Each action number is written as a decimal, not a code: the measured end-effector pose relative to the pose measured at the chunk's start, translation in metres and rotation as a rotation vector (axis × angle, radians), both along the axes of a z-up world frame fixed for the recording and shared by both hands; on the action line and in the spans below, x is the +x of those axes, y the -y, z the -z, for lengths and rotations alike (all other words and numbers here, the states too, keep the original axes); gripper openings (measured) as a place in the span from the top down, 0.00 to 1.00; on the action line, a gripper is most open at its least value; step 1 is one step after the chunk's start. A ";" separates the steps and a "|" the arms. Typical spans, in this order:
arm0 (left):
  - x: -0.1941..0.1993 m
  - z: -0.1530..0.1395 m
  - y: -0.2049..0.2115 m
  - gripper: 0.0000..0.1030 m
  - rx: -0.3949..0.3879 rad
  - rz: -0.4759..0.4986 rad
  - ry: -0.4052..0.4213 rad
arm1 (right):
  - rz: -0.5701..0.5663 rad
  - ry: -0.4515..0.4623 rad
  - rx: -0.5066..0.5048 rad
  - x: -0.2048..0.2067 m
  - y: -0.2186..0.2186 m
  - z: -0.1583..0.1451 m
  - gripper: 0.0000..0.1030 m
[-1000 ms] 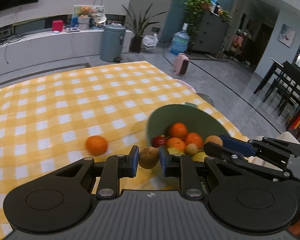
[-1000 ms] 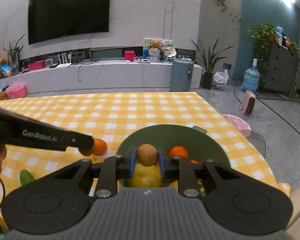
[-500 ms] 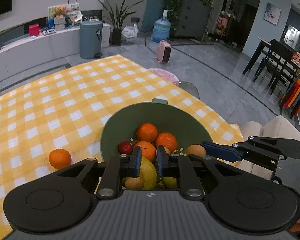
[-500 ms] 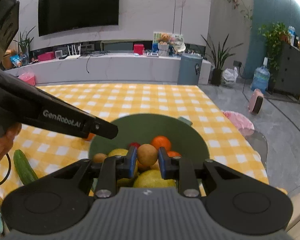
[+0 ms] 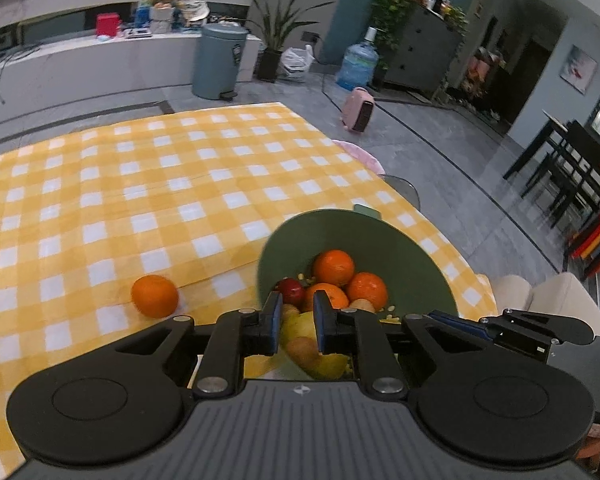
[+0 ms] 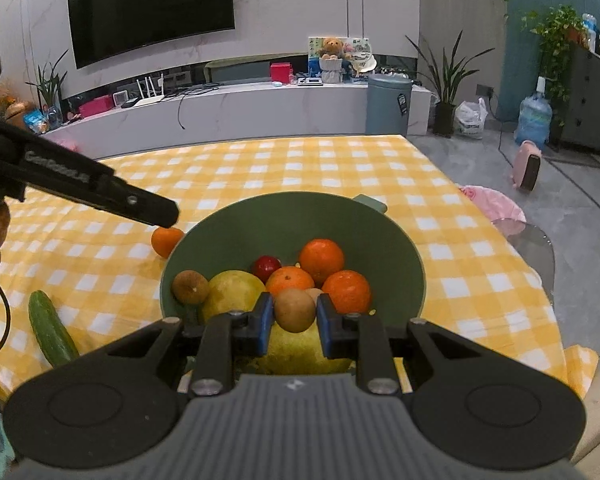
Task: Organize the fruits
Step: 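Lower the kiwis into the colander and open both tools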
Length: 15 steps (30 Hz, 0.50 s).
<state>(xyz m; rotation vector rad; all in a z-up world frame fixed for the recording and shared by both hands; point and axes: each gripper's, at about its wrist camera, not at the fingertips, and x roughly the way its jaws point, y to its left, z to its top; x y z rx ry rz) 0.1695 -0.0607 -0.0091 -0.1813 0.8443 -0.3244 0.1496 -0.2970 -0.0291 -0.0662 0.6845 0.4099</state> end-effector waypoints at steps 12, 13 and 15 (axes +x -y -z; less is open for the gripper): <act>-0.014 0.012 -0.013 0.83 0.056 -0.015 -0.034 | -0.087 -0.130 0.068 0.018 -0.016 0.003 0.81; -0.015 0.013 -0.013 0.83 0.060 -0.013 -0.039 | -0.092 -0.158 0.077 0.020 -0.017 0.005 0.81; -0.017 0.016 -0.013 0.83 0.068 -0.007 -0.044 | -0.094 -0.212 0.099 0.025 -0.016 0.008 0.81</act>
